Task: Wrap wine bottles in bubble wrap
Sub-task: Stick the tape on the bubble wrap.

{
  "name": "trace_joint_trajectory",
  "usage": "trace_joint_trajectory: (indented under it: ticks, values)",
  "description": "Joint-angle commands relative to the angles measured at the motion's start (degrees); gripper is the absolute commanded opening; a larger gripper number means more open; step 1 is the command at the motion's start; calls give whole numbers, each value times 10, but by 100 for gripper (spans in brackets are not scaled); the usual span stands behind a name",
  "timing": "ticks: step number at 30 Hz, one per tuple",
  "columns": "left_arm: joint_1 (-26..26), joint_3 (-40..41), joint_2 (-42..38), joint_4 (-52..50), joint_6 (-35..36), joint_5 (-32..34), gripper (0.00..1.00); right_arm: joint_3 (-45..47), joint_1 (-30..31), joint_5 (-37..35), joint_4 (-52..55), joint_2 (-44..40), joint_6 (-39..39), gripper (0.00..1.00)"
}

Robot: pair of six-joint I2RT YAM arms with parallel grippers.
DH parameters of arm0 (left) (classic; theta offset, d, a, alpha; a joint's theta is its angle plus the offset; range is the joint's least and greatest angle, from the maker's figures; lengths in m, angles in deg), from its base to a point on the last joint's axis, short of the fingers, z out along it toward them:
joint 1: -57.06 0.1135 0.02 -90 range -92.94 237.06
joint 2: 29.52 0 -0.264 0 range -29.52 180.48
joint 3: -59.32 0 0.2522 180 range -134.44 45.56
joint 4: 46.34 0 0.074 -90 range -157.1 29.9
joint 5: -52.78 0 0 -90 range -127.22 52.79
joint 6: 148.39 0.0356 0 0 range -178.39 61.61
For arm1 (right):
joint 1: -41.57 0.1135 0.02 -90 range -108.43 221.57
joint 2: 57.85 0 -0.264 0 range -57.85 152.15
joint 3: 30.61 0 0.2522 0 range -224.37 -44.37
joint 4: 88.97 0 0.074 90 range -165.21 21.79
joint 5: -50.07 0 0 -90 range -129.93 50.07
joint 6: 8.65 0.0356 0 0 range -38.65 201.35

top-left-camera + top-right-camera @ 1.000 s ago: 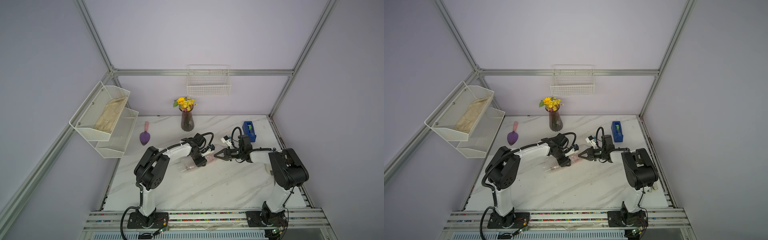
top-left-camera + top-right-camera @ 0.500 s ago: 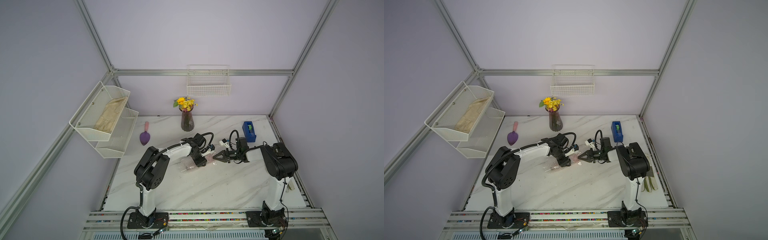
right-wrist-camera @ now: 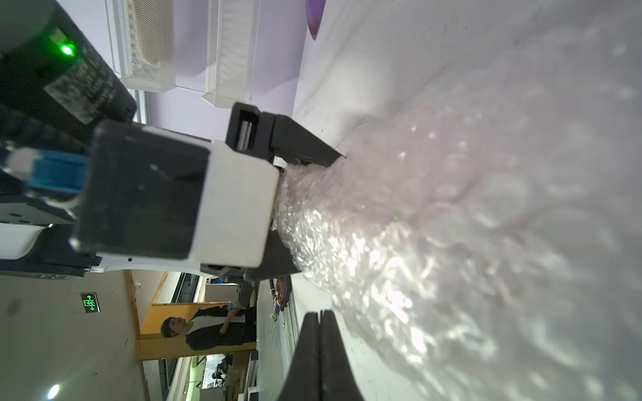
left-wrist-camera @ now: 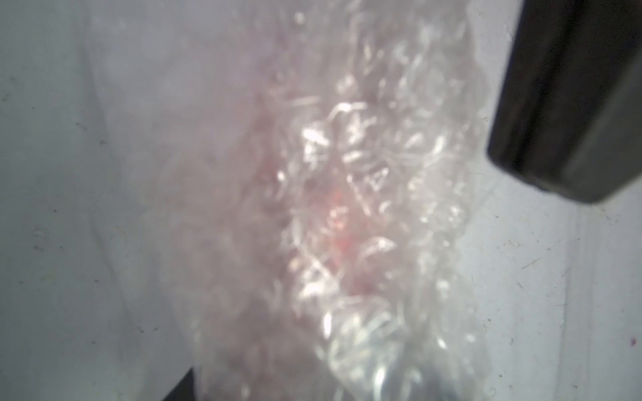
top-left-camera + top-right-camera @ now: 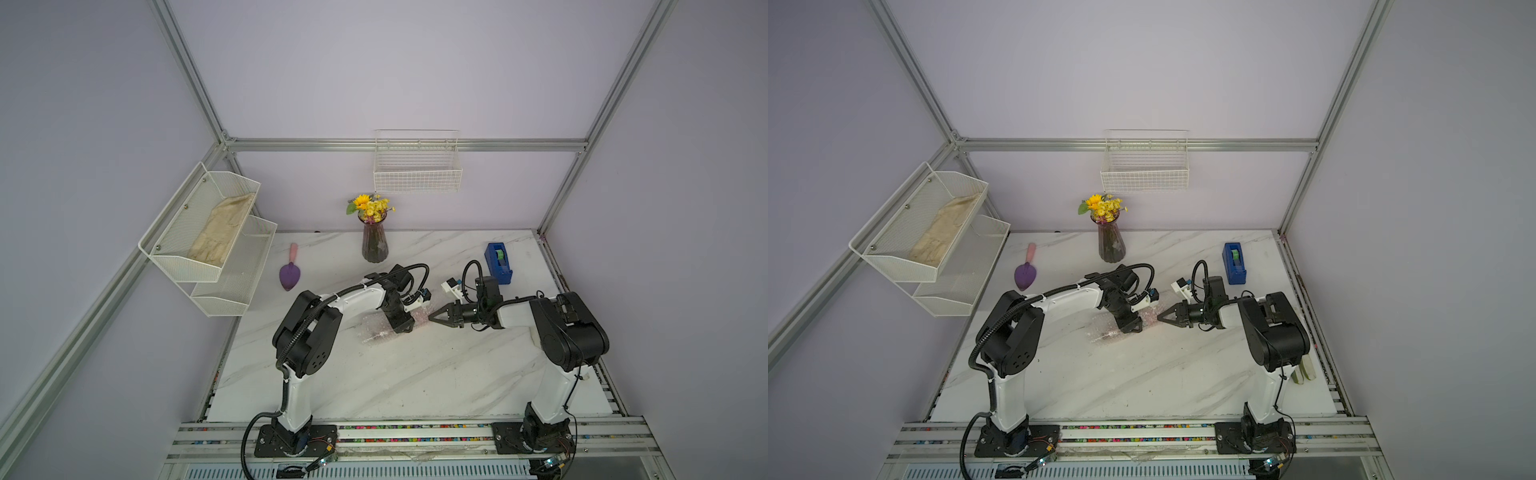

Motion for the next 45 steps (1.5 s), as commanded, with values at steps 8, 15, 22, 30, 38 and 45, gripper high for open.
trace_joint_trajectory:
  ticks: [8, 15, 22, 30, 38, 45]
  values:
    - [-2, -22, 36, -42, 16, -38, 38, -24, -1, -51, 78, 52, -62, 0]
    - [-2, -23, 33, -51, 18, -41, 38, -61, -4, -61, 37, 77, -37, 0]
    - [-2, -21, 33, -54, 19, -49, 38, -62, -5, -65, -7, 82, 2, 0]
    - [-1, -24, 34, -55, 21, -35, 38, -12, -21, -87, 128, -44, -64, 35]
    - [-1, -33, 34, -56, 22, -36, 38, 17, -35, -149, 223, -110, -90, 56]
    - [-2, -38, 13, -52, 7, -40, 50, 27, -68, -181, 203, -161, -75, 62]
